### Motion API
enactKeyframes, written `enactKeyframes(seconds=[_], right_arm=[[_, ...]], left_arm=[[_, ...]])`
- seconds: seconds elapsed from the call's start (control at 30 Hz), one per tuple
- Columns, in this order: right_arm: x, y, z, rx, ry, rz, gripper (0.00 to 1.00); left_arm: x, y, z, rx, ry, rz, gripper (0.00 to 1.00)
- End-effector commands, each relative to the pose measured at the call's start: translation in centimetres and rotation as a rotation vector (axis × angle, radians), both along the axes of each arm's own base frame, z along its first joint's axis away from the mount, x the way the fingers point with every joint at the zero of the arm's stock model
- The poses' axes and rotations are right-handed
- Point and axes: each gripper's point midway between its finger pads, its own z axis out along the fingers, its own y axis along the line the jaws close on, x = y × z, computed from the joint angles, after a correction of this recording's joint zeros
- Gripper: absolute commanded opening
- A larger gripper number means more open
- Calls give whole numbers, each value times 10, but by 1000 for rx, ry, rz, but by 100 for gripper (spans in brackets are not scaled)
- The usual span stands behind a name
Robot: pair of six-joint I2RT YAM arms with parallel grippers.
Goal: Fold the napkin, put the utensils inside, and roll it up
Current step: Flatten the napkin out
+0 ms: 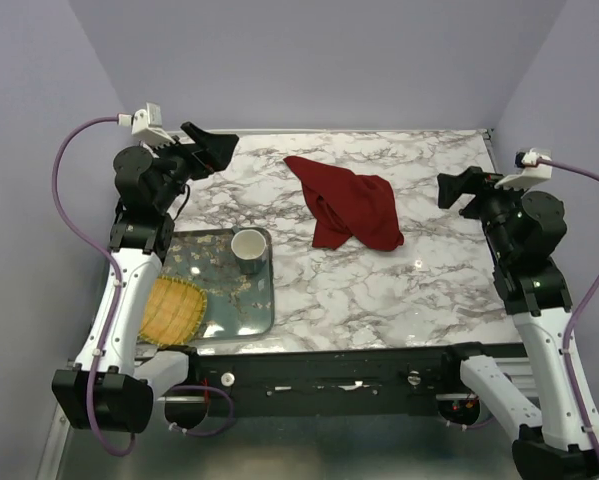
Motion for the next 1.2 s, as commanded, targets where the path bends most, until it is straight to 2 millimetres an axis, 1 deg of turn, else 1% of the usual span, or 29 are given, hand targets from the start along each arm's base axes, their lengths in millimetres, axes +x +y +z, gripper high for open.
enactKeyframes(seconds=[0.0, 0.03, 0.1, 0.13, 0.23, 0.27, 0.33, 0.37, 0.4, 0.43, 0.47, 0.5, 0.53, 0.57, 0.63, 0.67, 0.7, 0.73, 0.77, 0.8, 0.83, 0.87, 0.9, 0.93, 0.97, 1.0, 1.03, 1.1, 1.17], right_arm=[[25, -26, -24, -38, 136, -155, 100], [36, -24, -34, -50, 176, -151, 100], [46, -6, -35, -107, 187, -92, 100], [63, 2, -50, -135, 235, -90, 100], [90, 35, -57, -206, 274, -57, 100], [105, 62, -85, -250, 339, 25, 100], [121, 90, -87, -259, 344, 124, 100], [135, 115, -118, -269, 407, 224, 100], [144, 128, -127, -270, 421, 263, 99], [158, 138, -121, -268, 414, 277, 97], [164, 150, -131, -292, 435, 301, 97], [175, 159, -164, -318, 505, 315, 95], [176, 163, -173, -332, 538, 328, 94], [183, 170, -169, -316, 537, 333, 93], [174, 163, -202, -333, 655, 312, 92], [163, 148, -225, -362, 713, 261, 92], [155, 140, -233, -379, 730, 239, 93], [151, 134, -221, -381, 686, 221, 94], [141, 127, -227, -403, 695, 215, 94], [126, 118, -244, -423, 735, 210, 95], [116, 113, -247, -426, 745, 212, 95], [106, 110, -239, -427, 728, 223, 95], [87, 99, -255, -447, 772, 214, 95], [77, 93, -260, -454, 788, 204, 96], [68, 87, -250, -443, 767, 189, 96], [59, 81, -255, -429, 783, 164, 96], [46, 73, -266, -402, 817, 132, 97], [38, 64, -257, -235, 804, -1, 98], [27, 58, -259, -108, 826, -85, 99]], left_arm=[[9, -11, -19, 108, 74, 20, 98], [9, -15, -20, 125, 79, 21, 98], [12, -23, -37, 176, 125, 39, 98], [8, -40, -41, 216, 125, 4, 98], [8, -62, -68, 261, 191, -36, 97], [7, -66, -74, 267, 204, -48, 97], [6, -74, -95, 287, 248, -65, 97], [3, -84, -102, 295, 259, -89, 96], [2, -88, -114, 307, 290, -100, 96], [0, -92, -124, 320, 311, -107, 95], [-5, -102, -130, 325, 327, -131, 95], [-7, -107, -140, 333, 349, -147, 95], [-10, -113, -147, 340, 362, -164, 95], [-12, -118, -153, 346, 376, -175, 95], [-18, -136, -168, 374, 415, -215, 94], [-18, -142, -173, 386, 426, -226, 94], [-19, -153, -191, 417, 473, -247, 94], [-13, -159, -188, 414, 476, -242, 93], [-8, -161, -194, 419, 493, -234, 93], [0, -165, -212, 433, 533, -225, 93], [13, -168, -209, 429, 529, -188, 93], [23, -168, -212, 435, 539, -162, 93], [34, -166, -239, 479, 598, -122, 93], [51, -173, -225, 467, 575, -111, 93], [62, -171, -228, 459, 597, -90, 93], [72, -170, -249, 473, 652, -70, 92], [86, -173, -238, 441, 631, -49, 91], [107, -173, -241, 362, 638, -17, 91], [118, -174, -241, 299, 634, -13, 91]])
